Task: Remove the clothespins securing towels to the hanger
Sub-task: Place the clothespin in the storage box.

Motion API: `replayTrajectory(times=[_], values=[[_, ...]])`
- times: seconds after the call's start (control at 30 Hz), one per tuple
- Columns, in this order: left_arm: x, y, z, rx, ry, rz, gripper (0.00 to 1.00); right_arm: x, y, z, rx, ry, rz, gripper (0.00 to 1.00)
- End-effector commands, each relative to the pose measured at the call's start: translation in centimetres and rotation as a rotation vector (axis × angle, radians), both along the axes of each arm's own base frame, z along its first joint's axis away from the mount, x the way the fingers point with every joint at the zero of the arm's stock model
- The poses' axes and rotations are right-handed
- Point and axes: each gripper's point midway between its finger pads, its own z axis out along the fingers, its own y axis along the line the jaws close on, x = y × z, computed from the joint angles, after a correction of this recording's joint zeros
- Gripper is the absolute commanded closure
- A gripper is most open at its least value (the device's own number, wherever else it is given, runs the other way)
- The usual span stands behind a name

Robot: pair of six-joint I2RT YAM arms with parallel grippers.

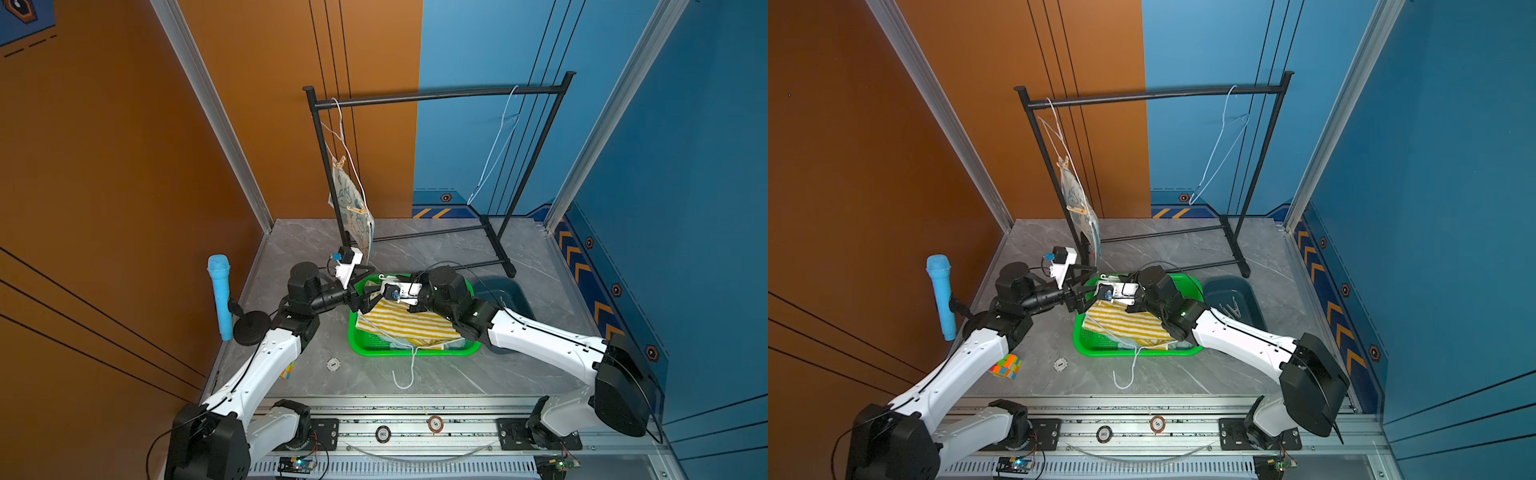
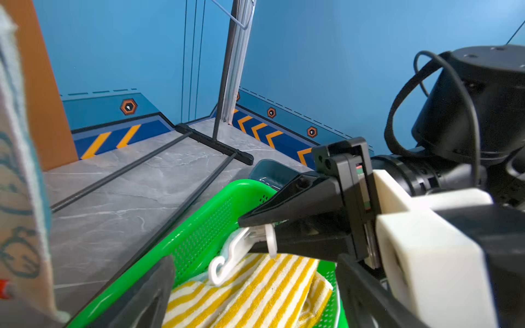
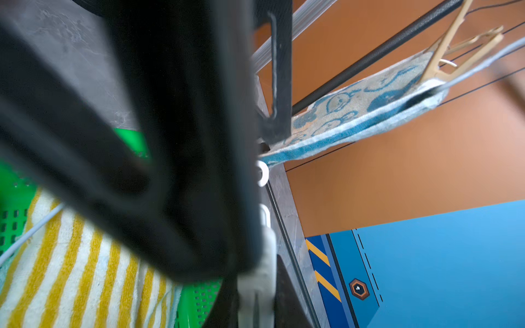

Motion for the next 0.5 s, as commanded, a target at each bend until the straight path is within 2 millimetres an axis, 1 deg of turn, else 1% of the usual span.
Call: replayTrajectory(times=[0.0,0.03,0.23,0.4,0.47], values=[[0.6,1.4,0.6,0.024,-0.083,0.104,0.01,0.0,-2.1,0.6,-0.005,0.022,-0.109,0.91],[0.6,1.7,0.8,0.024,-0.1,0.121,0.02,0.1,-2.6,0.6,-0.006,0.03,-0.134,0.91],[0.7,3.1,2.0,0.026,-0.189,0.216,0.02,0.3,-6.0,0.7,-0.013,0.081,-0.294,0.95],[1.2,4.3,2.0,0.045,-0.218,0.302,0.02,-0.3,-9.2,1.6,0.025,0.154,-0.438,0.95],[1.3,4.5,1.9,0.052,-0.223,0.312,0.02,-0.6,-10.5,2.1,0.057,0.194,-0.494,0.96]])
